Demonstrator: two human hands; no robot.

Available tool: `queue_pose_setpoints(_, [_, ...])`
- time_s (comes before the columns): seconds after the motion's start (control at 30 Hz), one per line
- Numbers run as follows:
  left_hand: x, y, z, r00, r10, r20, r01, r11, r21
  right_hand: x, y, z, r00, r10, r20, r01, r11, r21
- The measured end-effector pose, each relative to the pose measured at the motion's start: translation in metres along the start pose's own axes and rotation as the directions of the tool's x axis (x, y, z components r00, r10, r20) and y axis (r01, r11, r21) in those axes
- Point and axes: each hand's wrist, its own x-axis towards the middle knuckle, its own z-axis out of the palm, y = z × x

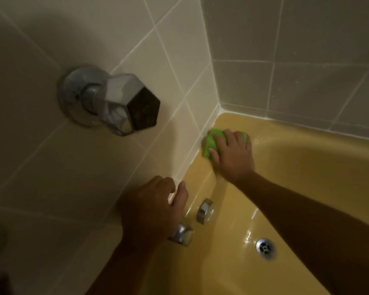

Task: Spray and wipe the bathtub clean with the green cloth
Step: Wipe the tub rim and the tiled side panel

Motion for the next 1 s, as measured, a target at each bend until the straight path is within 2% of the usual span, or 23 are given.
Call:
queue_pose_setpoints(0.1, [-0.001,-0.003,0.003,0.994,-0.105,0.024,0.105,0.994,0.004,-0.034,-0.016,0.013,0.966,-0.257,0.030,0.254,0.964,0.082])
queue_pose_setpoints(0.17, [-0.002,-0.002,0.003,0.995,-0.099,0.033,0.099,0.995,0.014,-0.037,-0.007,0.012,0.938,-0.341,0.065,0.335,0.938,0.089])
queue_pose_setpoints(0.2, [-0.002,-0.002,0.002,0.994,-0.100,0.031,0.100,0.995,0.007,-0.035,-0.001,0.012,0.941,-0.334,0.054,0.329,0.941,0.077])
queue_pose_setpoints(0.23, [-0.002,-0.002,0.002,0.994,-0.100,0.031,0.100,0.995,0.000,-0.032,0.004,0.012,0.960,-0.278,0.040,0.275,0.959,0.060])
queue_pose_setpoints(0.3, [0.000,-0.002,0.001,0.996,-0.083,0.020,0.083,0.997,-0.006,-0.022,0.008,0.008,0.998,-0.067,-0.008,0.067,0.997,0.036])
queue_pose_setpoints(0.37, [0.000,-0.002,0.002,0.997,-0.080,-0.004,0.080,0.997,-0.004,-0.012,-0.007,0.005,0.992,0.117,-0.036,-0.116,0.993,0.038])
queue_pose_setpoints(0.43, [0.001,-0.001,0.000,0.996,-0.093,-0.006,0.093,0.996,-0.008,-0.018,-0.030,0.004,0.990,0.139,-0.005,-0.138,0.989,0.061])
queue_pose_setpoints(0.47, [0.001,0.000,-0.001,0.995,-0.100,-0.009,0.100,0.995,-0.010,-0.027,-0.034,0.007,0.999,0.047,0.026,-0.048,0.997,0.060])
queue_pose_setpoints(0.5, [0.001,0.000,-0.001,0.994,-0.106,-0.007,0.106,0.994,-0.011,-0.037,-0.033,0.009,0.992,-0.106,0.069,0.102,0.993,0.064])
queue_pose_setpoints(0.57, [0.002,0.000,-0.002,0.995,-0.098,-0.004,0.098,0.995,-0.012,-0.042,-0.009,0.004,0.882,-0.448,0.145,0.441,0.894,0.081])
queue_pose_setpoints(0.6, [0.001,0.000,-0.002,0.996,-0.091,-0.014,0.091,0.996,-0.015,-0.034,0.008,0.001,0.818,-0.553,0.158,0.548,0.833,0.074])
queue_pose_setpoints(0.63, [0.000,-0.001,-0.002,0.996,-0.089,-0.027,0.088,0.996,-0.019,-0.022,0.021,-0.003,0.798,-0.579,0.167,0.580,0.813,0.054])
queue_pose_setpoints(0.67, [-0.001,-0.002,-0.001,0.995,-0.091,-0.032,0.090,0.996,-0.026,-0.009,0.032,-0.005,0.826,-0.538,0.167,0.542,0.840,0.024])
queue_pose_setpoints(0.7, [-0.001,-0.002,-0.001,0.995,-0.099,-0.030,0.098,0.995,-0.035,0.002,0.036,-0.008,0.886,-0.438,0.155,0.443,0.896,-0.003])
queue_pose_setpoints(0.77, [-0.002,-0.003,0.002,0.992,-0.121,-0.036,0.120,0.992,-0.041,0.006,0.017,-0.009,0.982,-0.158,0.104,0.161,0.987,-0.025])
queue_pose_setpoints(0.83, [-0.004,-0.003,0.003,0.988,-0.152,-0.039,0.150,0.988,-0.042,-0.017,-0.023,0.001,0.999,0.032,0.043,-0.033,0.999,0.025])
queue_pose_setpoints(0.87, [-0.005,-0.003,0.003,0.986,-0.163,-0.040,0.161,0.986,-0.050,-0.037,-0.042,0.007,0.999,0.016,0.039,-0.019,0.998,0.065])
queue_pose_setpoints(0.93, [-0.006,-0.005,0.004,0.983,-0.180,-0.044,0.177,0.982,-0.073,-0.078,-0.062,0.016,0.972,-0.216,0.091,0.203,0.970,0.131])
queue_pose_setpoints(1.0, [-0.007,-0.006,0.002,0.980,-0.194,-0.039,0.190,0.977,-0.097,-0.092,-0.054,0.020,0.864,-0.477,0.160,0.453,0.876,0.164])
